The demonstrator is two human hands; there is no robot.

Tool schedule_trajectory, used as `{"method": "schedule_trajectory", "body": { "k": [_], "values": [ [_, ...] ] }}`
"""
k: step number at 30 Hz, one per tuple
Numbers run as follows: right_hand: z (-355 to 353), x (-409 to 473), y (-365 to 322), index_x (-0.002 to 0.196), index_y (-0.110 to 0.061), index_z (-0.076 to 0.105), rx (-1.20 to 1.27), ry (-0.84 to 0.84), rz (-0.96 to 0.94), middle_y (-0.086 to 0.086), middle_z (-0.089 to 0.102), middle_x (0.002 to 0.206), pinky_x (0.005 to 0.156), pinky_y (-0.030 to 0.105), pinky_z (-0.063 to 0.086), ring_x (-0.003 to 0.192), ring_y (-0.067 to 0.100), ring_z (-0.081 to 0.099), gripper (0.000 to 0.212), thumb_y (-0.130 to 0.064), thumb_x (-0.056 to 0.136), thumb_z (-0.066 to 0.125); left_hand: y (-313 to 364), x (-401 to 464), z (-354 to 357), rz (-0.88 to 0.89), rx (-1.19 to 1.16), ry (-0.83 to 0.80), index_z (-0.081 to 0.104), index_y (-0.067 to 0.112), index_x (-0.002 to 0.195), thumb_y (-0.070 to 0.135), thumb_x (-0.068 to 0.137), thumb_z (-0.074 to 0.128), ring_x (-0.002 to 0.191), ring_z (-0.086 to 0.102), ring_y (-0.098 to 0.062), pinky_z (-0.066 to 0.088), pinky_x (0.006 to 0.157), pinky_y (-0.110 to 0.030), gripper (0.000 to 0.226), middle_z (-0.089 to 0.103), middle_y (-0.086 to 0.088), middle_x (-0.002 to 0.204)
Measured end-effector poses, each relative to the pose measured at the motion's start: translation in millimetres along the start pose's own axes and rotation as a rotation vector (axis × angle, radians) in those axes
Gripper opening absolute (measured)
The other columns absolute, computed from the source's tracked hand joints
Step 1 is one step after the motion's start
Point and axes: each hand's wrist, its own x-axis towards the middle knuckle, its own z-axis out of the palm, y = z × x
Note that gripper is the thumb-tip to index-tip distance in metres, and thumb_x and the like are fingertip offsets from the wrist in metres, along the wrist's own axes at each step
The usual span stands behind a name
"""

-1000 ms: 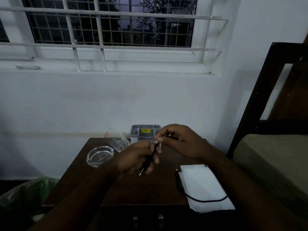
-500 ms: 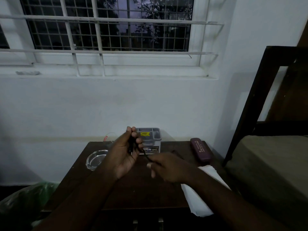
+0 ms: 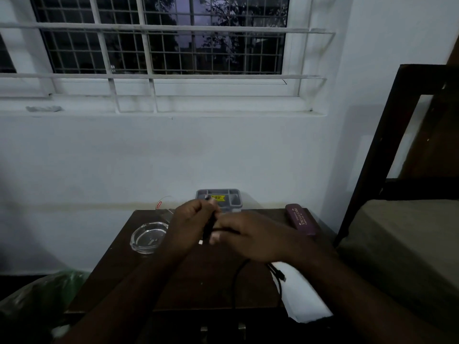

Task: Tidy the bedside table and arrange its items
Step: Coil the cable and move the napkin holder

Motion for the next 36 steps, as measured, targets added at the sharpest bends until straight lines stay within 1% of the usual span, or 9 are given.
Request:
{"method": "schedule_trajectory", "body": {
  "k": [4,7,12,16,24,27,31,34,36],
  "values": [
    [-21,0,13,0.092,-0.012,0.069,0.233,0.268,0.053,-0.002,0.069,0.078,0.077,0.029,0.050,0.073,0.004,0.062,0.018,-0.016,0.096,0.052,4,-8,1,-0.176,-0.142,-0.339,0.065,0.009,0.079,0.037,0.094,0.057,0.051,0.061,-0.024,0.049,0.050,-0.028,0.032,0.061,-0.010,0.061],
    [-28,2,33,0.092,-0.011,0.072,0.287,0.475,0.104,-0.013,0.063,0.066,0.058,0.011,0.044,0.060,-0.004,0.056,0.016,-0.020,0.094,0.059,11,-12,0,-0.328,-0.450,-0.469,0.062,0.013,0.076,0.039,0.095,0.049,0.043,0.043,-0.014,0.037,0.043,-0.024,0.035,0.043,0.000,0.054],
    [-14,2,64,0.089,-0.018,0.075,0.333,0.434,0.257,-0.011,0.056,0.057,0.046,0.012,0.036,0.048,-0.003,0.046,0.023,-0.035,0.093,0.060,27,-9,-7,-0.376,-0.878,-0.586,0.056,0.016,0.071,0.039,0.097,0.041,0.035,0.032,-0.004,0.027,0.039,-0.020,0.038,0.031,0.009,0.048],
    [4,0,68,0.092,-0.025,0.071,0.331,0.254,0.280,-0.015,0.060,0.057,0.045,0.008,0.037,0.049,-0.004,0.050,0.021,-0.039,0.094,0.056,40,1,-12,-0.210,-1.139,-0.436,0.053,0.019,0.070,0.041,0.101,0.032,0.038,0.021,-0.005,0.024,0.039,-0.017,0.043,0.023,0.008,0.050],
    [42,-2,12,0.119,-0.024,0.052,0.069,-0.099,0.073,-0.018,0.059,0.094,0.079,0.020,0.043,0.086,-0.006,0.056,0.023,-0.033,0.101,0.041,32,27,-42,-0.021,-1.351,0.168,0.061,0.014,0.069,0.030,0.105,0.038,0.052,0.055,-0.003,0.049,0.051,-0.015,0.045,0.052,0.008,0.060],
    [48,-8,-12,0.121,-0.023,0.053,-0.028,-0.205,0.040,0.000,0.062,0.119,0.091,0.031,0.044,0.108,0.016,0.058,0.027,-0.035,0.102,0.038,24,30,-45,-0.046,-1.178,0.309,0.054,0.014,0.073,0.034,0.105,0.035,0.056,0.061,-0.007,0.053,0.055,-0.017,0.042,0.055,0.004,0.066],
    [30,-11,-36,0.111,-0.017,0.058,-0.067,-0.163,-0.075,0.004,0.065,0.112,0.093,0.039,0.048,0.104,0.018,0.061,0.028,-0.035,0.102,0.039,18,20,-31,0.028,-0.568,0.357,0.053,0.012,0.078,0.025,0.105,0.038,0.067,0.071,-0.015,0.057,0.062,-0.023,0.033,0.069,-0.004,0.078],
    [6,-8,-38,0.105,-0.015,0.061,-0.022,0.016,-0.152,0.001,0.066,0.105,0.088,0.019,0.045,0.096,0.009,0.060,0.022,-0.022,0.103,0.041,17,4,-22,0.174,0.056,0.141,0.058,0.008,0.084,0.017,0.103,0.042,0.067,0.067,-0.011,0.054,0.062,-0.026,0.026,0.068,-0.006,0.078],
    [-11,-3,-26,0.100,-0.015,0.063,0.024,0.233,-0.128,-0.001,0.067,0.096,0.081,0.016,0.043,0.090,0.007,0.061,0.019,-0.019,0.101,0.044,22,-7,-15,0.057,0.095,-0.105,0.058,0.011,0.084,0.016,0.102,0.042,0.060,0.063,-0.010,0.050,0.058,-0.027,0.025,0.064,-0.004,0.070]
  ]
}}
